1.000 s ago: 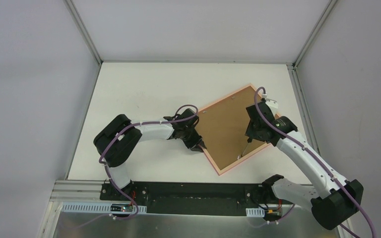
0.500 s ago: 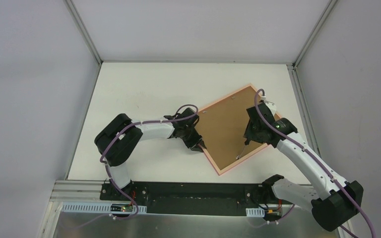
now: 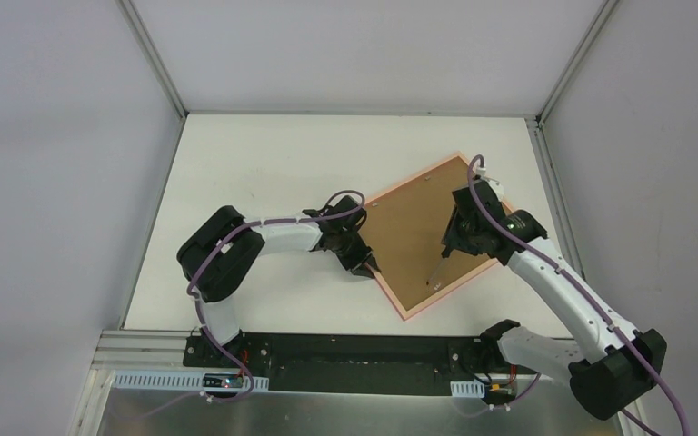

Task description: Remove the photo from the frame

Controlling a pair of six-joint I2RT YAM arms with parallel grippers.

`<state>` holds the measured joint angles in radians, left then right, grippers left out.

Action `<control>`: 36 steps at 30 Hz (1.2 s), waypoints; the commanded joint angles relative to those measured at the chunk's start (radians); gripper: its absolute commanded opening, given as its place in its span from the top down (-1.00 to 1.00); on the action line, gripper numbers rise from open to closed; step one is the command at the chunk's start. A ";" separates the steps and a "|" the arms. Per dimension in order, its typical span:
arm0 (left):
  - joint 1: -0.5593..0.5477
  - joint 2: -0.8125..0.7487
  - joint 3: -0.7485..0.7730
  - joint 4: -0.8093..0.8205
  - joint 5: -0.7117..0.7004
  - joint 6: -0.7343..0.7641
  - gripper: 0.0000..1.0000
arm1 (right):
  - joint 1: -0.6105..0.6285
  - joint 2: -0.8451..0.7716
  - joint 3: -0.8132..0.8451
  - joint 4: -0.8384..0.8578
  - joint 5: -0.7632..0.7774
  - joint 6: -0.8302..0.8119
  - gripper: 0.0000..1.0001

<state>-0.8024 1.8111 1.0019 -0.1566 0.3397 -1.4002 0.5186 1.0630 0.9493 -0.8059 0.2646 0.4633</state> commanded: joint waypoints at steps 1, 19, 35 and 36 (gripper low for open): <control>0.025 0.016 0.041 -0.104 -0.064 0.088 1.00 | -0.002 -0.044 0.134 -0.054 0.019 -0.046 1.00; 0.238 0.054 0.241 -0.524 -0.111 0.819 1.00 | -0.026 -0.160 0.142 -0.215 0.221 -0.084 1.00; 0.236 -0.022 0.143 -0.476 -0.037 0.687 1.00 | -0.325 0.149 0.181 0.019 0.089 -0.109 1.00; 0.236 -0.026 0.135 -0.476 -0.033 0.690 1.00 | -0.331 0.157 0.189 0.024 0.080 -0.104 1.00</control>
<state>-0.5568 1.8359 1.1816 -0.5762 0.2882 -0.7212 0.2192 1.2125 1.0904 -0.8597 0.3985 0.3408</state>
